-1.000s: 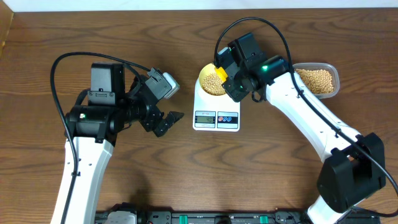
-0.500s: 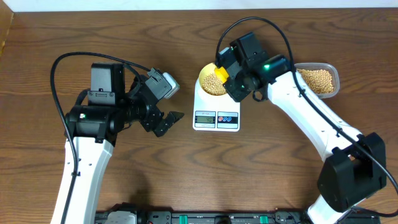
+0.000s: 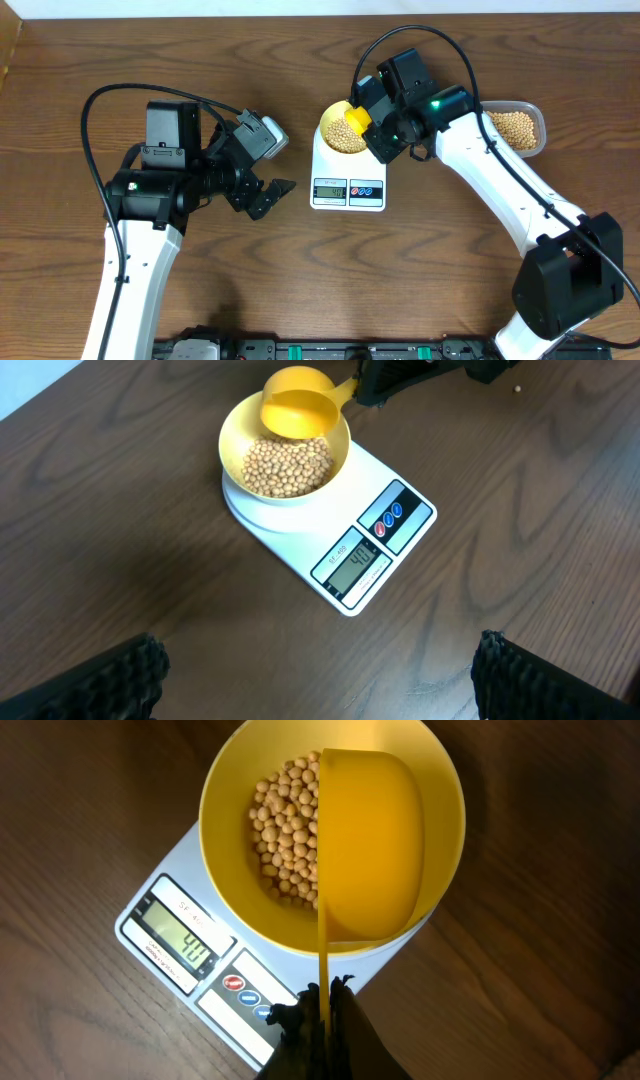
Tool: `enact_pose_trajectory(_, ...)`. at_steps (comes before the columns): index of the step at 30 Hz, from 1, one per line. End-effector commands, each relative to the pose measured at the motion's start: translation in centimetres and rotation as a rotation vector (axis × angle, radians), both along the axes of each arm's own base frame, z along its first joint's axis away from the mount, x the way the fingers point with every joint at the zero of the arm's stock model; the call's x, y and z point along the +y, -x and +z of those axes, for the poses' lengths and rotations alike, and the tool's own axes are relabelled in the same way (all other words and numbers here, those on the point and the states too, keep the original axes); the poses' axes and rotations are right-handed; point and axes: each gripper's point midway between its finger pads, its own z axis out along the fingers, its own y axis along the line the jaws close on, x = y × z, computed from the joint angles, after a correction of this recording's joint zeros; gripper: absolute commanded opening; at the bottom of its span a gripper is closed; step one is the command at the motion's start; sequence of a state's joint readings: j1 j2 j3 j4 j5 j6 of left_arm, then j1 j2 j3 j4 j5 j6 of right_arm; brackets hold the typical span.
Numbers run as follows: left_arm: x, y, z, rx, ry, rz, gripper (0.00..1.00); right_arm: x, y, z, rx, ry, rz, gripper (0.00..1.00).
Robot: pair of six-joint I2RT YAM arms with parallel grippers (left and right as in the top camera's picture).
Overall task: Scoop item into bowl and weigh 50g on scale
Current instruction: 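Lift the yellow scoop with the right gripper and move it right toward the tub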
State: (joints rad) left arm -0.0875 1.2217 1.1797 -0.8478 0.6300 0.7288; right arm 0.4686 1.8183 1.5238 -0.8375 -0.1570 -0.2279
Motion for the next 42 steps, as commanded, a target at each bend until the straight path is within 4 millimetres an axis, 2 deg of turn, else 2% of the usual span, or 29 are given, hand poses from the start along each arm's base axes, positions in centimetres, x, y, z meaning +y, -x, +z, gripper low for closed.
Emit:
enact_pose_trajectory(1, -0.02, -0.18, 0.62, -0.007, 0.014, 0.008, 0.99, 0.21, -0.25, 1.37, -0.029, -0.022, 0.016, 0.01)
enact_pose_trajectory(17, -0.02, -0.18, 0.61, -0.007, 0.014, 0.008, 0.99, 0.13, -0.04, 1.27, -0.019, -0.019, 0.017, 0.01)
enact_pose_trajectory(34, -0.02, -0.18, 0.62, -0.007, 0.014, 0.007, 0.99, 0.15, 0.03, 1.84, 0.035, -0.138, 0.026, 0.01)
enact_pose_trajectory(42, -0.02, -0.18, 0.62, -0.007, 0.014, 0.008, 0.99, 0.11, -0.23, 2.07, 0.021, -0.143, 0.032, 0.01)
